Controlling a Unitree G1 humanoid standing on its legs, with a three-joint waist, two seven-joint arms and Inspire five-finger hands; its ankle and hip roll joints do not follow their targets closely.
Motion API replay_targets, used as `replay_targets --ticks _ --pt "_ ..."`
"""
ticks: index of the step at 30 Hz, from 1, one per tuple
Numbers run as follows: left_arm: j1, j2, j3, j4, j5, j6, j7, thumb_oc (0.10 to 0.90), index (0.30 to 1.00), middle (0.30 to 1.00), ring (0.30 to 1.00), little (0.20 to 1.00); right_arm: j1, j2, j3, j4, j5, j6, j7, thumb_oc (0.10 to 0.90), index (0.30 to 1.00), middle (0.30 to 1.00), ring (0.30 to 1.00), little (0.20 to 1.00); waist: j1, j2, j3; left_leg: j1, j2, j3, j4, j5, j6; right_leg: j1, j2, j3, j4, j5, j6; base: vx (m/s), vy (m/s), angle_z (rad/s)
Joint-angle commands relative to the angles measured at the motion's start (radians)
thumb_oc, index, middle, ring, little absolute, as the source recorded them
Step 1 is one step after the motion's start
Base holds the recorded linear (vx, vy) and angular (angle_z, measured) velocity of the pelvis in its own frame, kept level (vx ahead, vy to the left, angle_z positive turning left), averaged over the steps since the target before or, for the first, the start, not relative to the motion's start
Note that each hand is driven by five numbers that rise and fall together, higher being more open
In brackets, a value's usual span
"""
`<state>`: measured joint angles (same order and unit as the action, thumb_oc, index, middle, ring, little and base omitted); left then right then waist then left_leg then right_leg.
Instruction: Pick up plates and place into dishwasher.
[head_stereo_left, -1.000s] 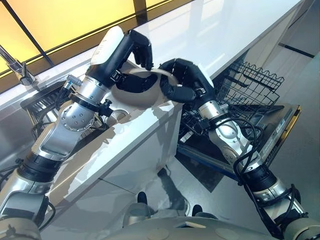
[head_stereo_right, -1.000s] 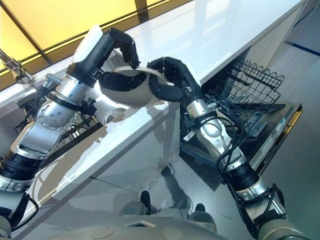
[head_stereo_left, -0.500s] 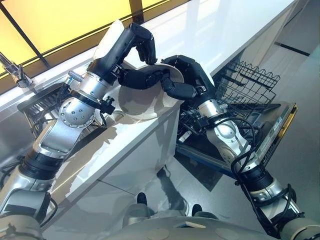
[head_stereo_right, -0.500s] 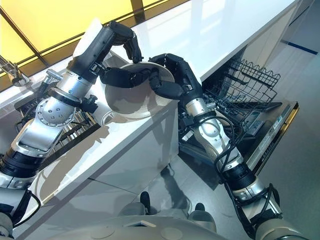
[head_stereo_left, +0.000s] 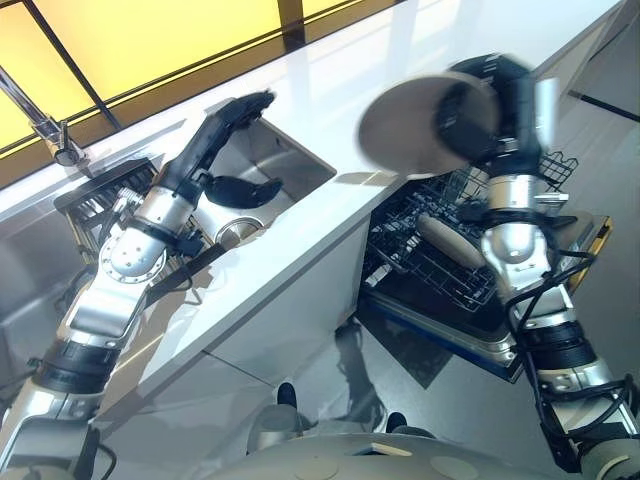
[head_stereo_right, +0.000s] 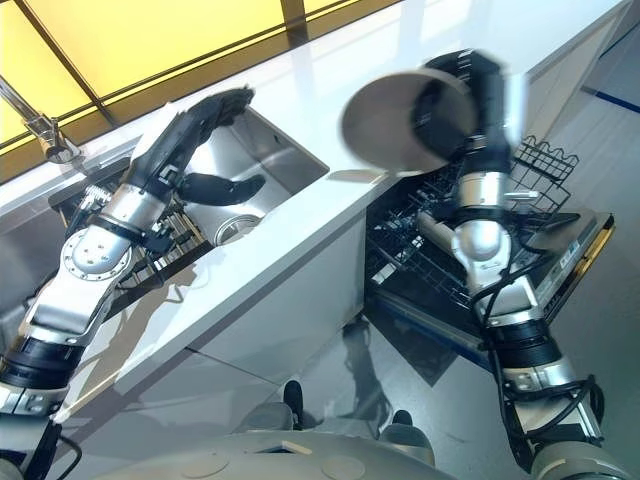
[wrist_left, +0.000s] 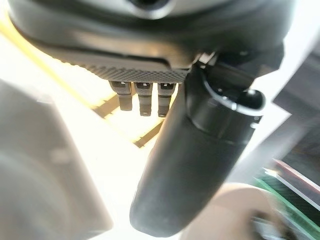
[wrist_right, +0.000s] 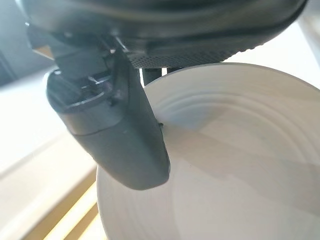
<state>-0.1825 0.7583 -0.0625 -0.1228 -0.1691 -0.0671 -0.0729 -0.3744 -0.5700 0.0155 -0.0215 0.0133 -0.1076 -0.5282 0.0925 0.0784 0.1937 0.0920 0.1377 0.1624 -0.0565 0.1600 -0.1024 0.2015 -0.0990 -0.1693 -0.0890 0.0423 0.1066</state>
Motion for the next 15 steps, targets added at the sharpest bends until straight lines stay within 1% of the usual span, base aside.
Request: replay_targets --ticks 1,3,5,8,9,12,15 --pt "-0.015 0.023 0.091 -0.037 -0.050 -0.080 0.006 0.800 0.900 0.900 0.900 0.900 -0.077 -0.066 -0.034 -0.041 -0.091 -0.121 -0.082 0.100 0.300 0.300 0.300 0.200 0.010 -0.031 -0.101 -0.191 -0.111 0.024 0.018 0.021 -0.002 -0.008 0.145 -0.034 0.072 -0.102 -0.086 0.04 0.024 0.11" --pt "0.010 0.023 0.114 -0.038 -0.059 -0.080 -0.002 0.800 0.900 0.900 0.900 0.900 -0.062 -0.103 -0.076 -0.011 -0.120 -0.115 -0.112 0.100 0.300 0.300 0.300 0.200 0.016 -0.032 -0.105 -0.191 -0.115 0.020 0.017 0.020 -0.001 -0.006 0.143 -0.039 0.069 -0.102 -0.086 0.04 0.026 0.06" --pt "0.027 0.024 0.136 -0.030 -0.064 -0.073 -0.001 0.800 0.900 0.900 0.900 0.900 -0.049 -0.147 -0.118 0.025 -0.140 -0.091 -0.138 0.100 0.300 0.300 0.300 0.200 0.020 -0.033 -0.107 -0.192 -0.118 0.018 0.015 0.019 -0.001 -0.003 0.142 -0.045 0.066 -0.104 -0.087 0.05 0.026 0.05" --pt "0.054 0.024 0.171 -0.002 -0.067 -0.069 0.008 0.800 0.900 0.900 0.900 0.900 -0.007 -0.192 -0.180 0.078 -0.153 -0.084 -0.158 0.100 0.300 0.300 0.300 0.200 0.021 -0.035 -0.108 -0.190 -0.124 0.016 0.009 0.017 0.000 -0.002 0.140 -0.049 0.064 -0.103 -0.087 0.05 0.030 0.12" --pt "0.068 0.025 0.186 0.013 -0.069 -0.071 0.013 0.800 0.900 0.900 0.900 0.900 0.012 -0.208 -0.202 0.099 -0.157 -0.067 -0.161 0.100 0.300 0.300 0.300 0.200 0.021 -0.037 -0.108 -0.191 -0.126 0.015 0.008 0.016 0.001 -0.002 0.139 -0.050 0.063 -0.103 -0.087 0.04 0.024 0.10" --pt "0.103 0.025 0.226 0.038 -0.060 -0.076 0.012 0.800 0.900 0.900 0.900 0.900 0.075 -0.232 -0.258 0.140 -0.161 -0.065 -0.155 0.100 0.300 0.300 0.300 0.200 0.019 -0.039 -0.108 -0.190 -0.128 0.016 0.005 0.014 0.001 -0.001 0.138 -0.053 0.062 -0.104 -0.086 0.04 0.023 0.09" --pt "0.132 0.027 0.258 0.070 -0.051 -0.075 0.020 0.800 0.900 0.900 0.900 0.900 0.144 -0.249 -0.301 0.203 -0.175 -0.042 -0.140 0.100 0.300 0.300 0.300 0.200 0.017 -0.040 -0.107 -0.189 -0.130 0.018 0.002 0.014 0.003 0.001 0.137 -0.052 0.059 -0.104 -0.088 0.05 0.023 0.02"
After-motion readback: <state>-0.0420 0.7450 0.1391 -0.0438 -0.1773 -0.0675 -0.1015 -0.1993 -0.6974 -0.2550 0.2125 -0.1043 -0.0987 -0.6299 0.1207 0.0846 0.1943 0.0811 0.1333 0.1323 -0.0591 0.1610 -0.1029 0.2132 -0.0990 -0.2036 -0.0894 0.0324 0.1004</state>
